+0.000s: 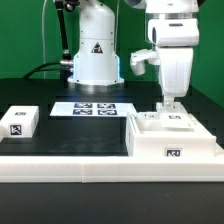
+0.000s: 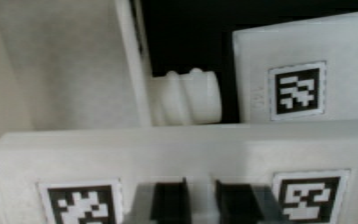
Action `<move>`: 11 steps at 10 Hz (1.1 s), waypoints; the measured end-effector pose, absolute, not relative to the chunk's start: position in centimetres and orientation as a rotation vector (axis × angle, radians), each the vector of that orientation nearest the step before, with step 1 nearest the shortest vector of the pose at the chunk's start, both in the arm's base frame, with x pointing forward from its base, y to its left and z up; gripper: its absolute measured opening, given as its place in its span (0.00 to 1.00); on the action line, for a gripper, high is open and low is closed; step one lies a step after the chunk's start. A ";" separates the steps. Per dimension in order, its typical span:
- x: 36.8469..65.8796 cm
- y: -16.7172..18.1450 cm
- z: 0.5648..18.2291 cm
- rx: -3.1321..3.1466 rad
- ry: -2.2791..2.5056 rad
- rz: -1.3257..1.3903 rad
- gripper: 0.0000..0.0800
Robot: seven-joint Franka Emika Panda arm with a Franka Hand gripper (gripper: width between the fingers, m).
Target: Assemble cabinet
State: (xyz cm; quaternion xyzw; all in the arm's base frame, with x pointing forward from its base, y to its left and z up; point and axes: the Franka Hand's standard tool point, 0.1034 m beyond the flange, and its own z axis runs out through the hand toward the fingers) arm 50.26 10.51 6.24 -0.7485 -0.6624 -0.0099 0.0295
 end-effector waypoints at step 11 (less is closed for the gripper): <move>56.2 10.0 6.2 -2.285 -2.103 -0.094 0.09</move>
Offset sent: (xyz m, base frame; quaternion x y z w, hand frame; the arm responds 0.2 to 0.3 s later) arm 0.0000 0.0000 0.0000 0.0000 0.0000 0.0000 1.0000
